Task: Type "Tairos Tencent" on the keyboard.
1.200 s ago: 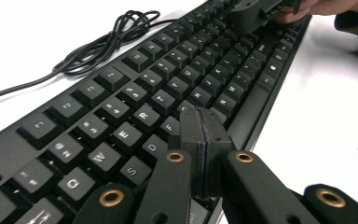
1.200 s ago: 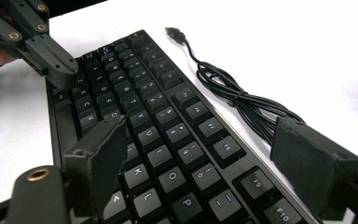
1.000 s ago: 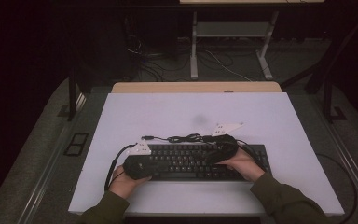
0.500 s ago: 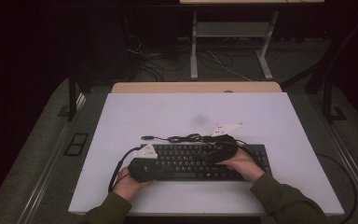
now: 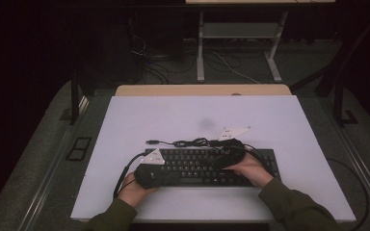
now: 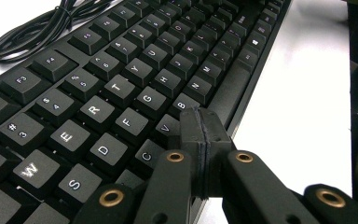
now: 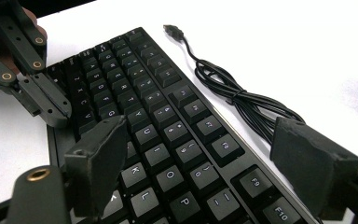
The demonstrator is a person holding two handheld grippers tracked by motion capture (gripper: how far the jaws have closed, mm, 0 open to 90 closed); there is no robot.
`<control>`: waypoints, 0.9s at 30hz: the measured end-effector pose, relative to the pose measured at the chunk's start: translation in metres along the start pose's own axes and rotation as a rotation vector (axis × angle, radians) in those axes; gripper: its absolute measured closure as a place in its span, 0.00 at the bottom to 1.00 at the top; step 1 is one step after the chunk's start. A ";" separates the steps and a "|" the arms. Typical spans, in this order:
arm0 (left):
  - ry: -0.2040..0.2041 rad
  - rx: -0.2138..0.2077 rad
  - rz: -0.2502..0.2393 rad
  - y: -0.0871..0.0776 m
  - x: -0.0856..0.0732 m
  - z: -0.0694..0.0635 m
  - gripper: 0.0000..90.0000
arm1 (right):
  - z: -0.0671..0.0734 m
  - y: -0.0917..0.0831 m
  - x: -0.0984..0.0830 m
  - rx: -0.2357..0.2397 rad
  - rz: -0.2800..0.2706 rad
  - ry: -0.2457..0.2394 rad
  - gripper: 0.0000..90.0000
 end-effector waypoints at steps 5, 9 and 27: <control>0.013 0.003 0.013 0.002 -0.002 0.000 0.99 | 0.000 0.000 0.000 -0.001 0.000 0.001 0.21; 0.013 0.000 0.016 0.002 -0.002 0.001 0.99 | 0.000 0.000 0.000 0.000 0.001 0.002 0.21; -0.007 0.026 -0.047 -0.004 0.007 0.003 0.85 | 0.000 0.000 0.000 0.001 0.002 -0.001 0.21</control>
Point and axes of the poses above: each handheld gripper's, and its own axes: y roughly forward along the jaws, x roughly out of its top, z roughly to its left, the point moved 7 cm from there along y, roughly forward along the jaws, and after that the axes turned 10 degrees about -z, right-handed, at the moved point
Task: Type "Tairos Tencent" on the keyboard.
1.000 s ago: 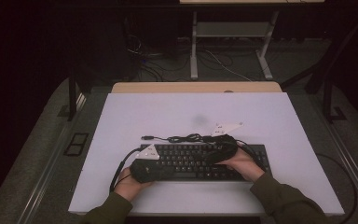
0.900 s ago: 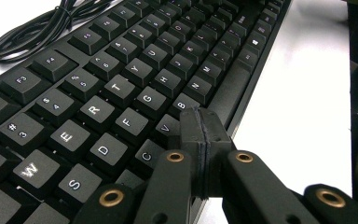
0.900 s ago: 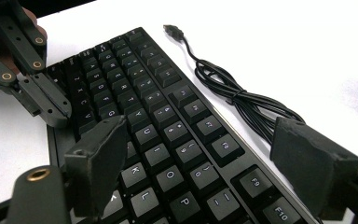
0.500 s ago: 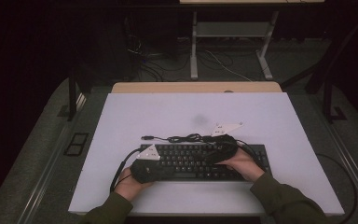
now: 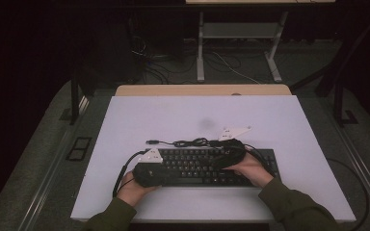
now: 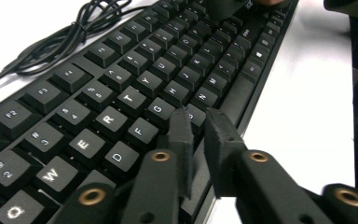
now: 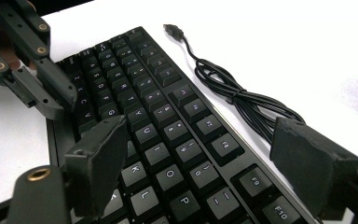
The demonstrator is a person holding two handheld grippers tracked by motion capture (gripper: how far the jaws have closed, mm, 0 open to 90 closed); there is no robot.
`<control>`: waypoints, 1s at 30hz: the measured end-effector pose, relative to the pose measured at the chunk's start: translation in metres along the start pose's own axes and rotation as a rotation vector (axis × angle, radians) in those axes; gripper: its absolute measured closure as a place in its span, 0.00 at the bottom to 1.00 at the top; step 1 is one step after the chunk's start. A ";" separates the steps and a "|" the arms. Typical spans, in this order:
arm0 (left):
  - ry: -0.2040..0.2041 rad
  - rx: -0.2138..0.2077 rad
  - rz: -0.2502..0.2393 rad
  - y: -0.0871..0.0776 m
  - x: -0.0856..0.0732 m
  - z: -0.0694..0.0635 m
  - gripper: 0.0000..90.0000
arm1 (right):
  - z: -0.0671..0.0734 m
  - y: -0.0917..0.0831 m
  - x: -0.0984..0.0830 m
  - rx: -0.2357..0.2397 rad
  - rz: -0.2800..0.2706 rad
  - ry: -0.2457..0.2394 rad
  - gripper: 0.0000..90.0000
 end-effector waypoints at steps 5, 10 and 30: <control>-0.011 0.013 -0.011 -0.001 0.001 0.003 0.73 | 0.000 -0.001 0.000 -0.003 0.007 0.004 0.23; -0.016 0.025 -0.017 0.000 0.003 0.006 0.59 | 0.000 -0.004 -0.001 -0.001 0.013 0.013 0.24; 0.014 0.080 -0.052 0.008 0.012 0.017 0.34 | -0.001 -0.022 -0.009 -0.012 0.019 0.029 0.42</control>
Point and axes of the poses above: each handheld gripper's, and its own axes: y roughly forward along the jaws, x roughly out of its top, z roughly to its left, the point moved 7 cm from there along y, roughly forward along the jaws, and after that the axes turned 10 degrees about -z, right-handed, at the moved point
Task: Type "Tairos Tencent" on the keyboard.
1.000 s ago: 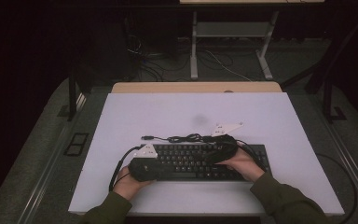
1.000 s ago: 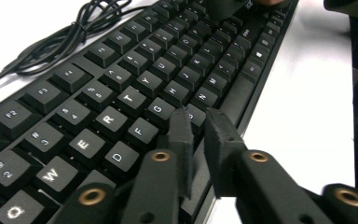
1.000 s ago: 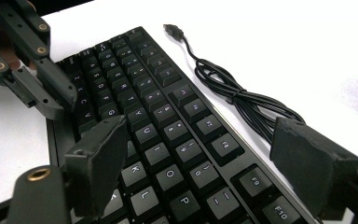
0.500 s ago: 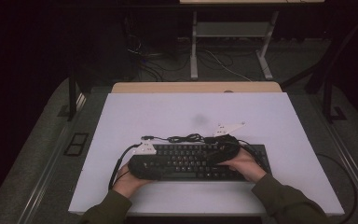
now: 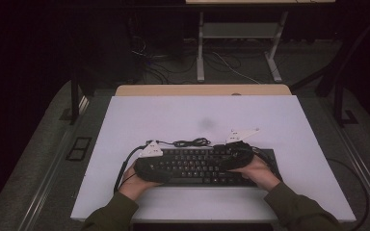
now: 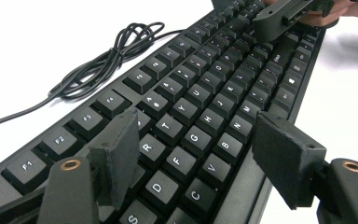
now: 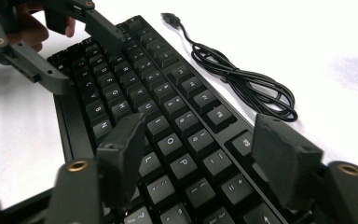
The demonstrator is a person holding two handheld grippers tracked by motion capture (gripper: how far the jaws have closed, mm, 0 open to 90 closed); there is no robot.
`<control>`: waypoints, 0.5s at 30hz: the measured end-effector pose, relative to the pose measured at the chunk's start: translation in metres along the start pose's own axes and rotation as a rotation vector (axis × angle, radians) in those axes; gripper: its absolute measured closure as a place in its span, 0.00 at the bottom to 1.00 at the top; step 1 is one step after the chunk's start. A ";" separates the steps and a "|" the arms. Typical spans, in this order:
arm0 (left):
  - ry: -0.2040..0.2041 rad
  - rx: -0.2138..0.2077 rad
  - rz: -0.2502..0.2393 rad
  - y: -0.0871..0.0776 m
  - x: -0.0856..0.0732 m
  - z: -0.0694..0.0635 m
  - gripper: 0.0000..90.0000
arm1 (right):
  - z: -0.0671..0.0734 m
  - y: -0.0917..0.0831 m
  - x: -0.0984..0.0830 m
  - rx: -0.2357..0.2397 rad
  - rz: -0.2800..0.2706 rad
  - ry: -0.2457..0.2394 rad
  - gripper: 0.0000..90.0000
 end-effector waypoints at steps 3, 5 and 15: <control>0.005 0.003 -0.003 0.002 0.002 0.002 0.32 | 0.000 -0.004 -0.002 -0.001 0.002 0.003 0.49; 0.002 0.006 -0.007 0.004 0.003 0.002 0.31 | 0.001 -0.007 -0.003 0.000 0.003 0.004 0.53; 0.013 0.009 -0.023 0.012 0.011 0.007 0.31 | 0.001 -0.019 -0.010 0.005 0.014 0.011 0.74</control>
Point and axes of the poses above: each handheld gripper's, and its own axes: y roughly forward along the jaws, x roughly out of its top, z roughly to its left, the point moved 7 cm from there along y, roughly forward along the jaws, and after that the axes turned 10 degrees about -z, right-handed, at the moved point
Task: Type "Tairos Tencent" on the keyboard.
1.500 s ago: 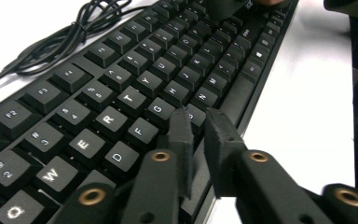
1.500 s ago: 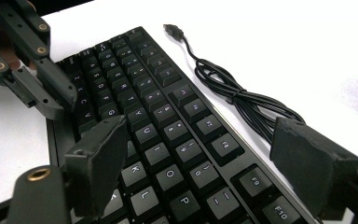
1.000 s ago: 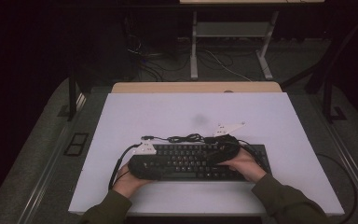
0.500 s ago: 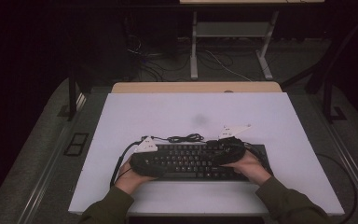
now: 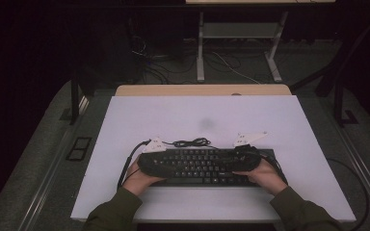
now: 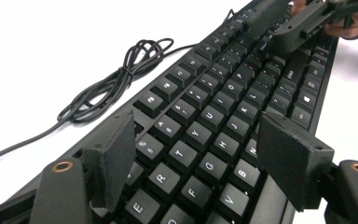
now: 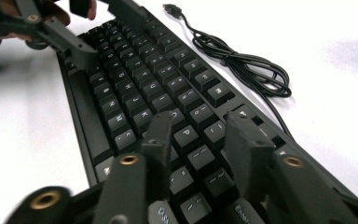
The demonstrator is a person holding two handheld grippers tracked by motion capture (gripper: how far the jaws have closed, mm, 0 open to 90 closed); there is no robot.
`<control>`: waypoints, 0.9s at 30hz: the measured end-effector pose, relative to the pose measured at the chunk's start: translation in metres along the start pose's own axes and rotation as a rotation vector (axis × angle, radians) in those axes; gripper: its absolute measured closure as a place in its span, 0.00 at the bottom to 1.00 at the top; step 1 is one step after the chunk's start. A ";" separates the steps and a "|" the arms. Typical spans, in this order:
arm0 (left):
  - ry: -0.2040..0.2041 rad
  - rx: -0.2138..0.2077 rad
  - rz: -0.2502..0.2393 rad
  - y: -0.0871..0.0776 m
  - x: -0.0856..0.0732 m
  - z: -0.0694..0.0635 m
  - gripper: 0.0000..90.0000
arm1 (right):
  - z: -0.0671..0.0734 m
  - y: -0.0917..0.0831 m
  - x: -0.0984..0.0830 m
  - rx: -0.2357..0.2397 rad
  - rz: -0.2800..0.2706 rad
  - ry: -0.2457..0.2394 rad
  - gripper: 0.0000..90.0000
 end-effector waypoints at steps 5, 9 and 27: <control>0.002 -0.001 -0.004 0.003 0.002 0.003 0.30 | 0.002 -0.004 -0.005 0.011 0.015 -0.003 0.87; 0.007 0.000 -0.004 0.005 0.004 0.006 0.31 | 0.003 -0.008 -0.008 0.026 0.031 -0.006 0.96; 0.016 -0.003 0.002 0.013 0.007 0.009 0.32 | 0.010 -0.016 -0.024 0.056 0.090 -0.038 0.99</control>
Point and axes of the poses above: each handheld gripper's, and its own axes: y roughly forward along the jaws, x roughly out of its top, z roughly to its left, the point moved 7 cm from there along y, roughly forward along the jaws, and after that the axes turned 10 degrees about -z, right-handed, at the moved point
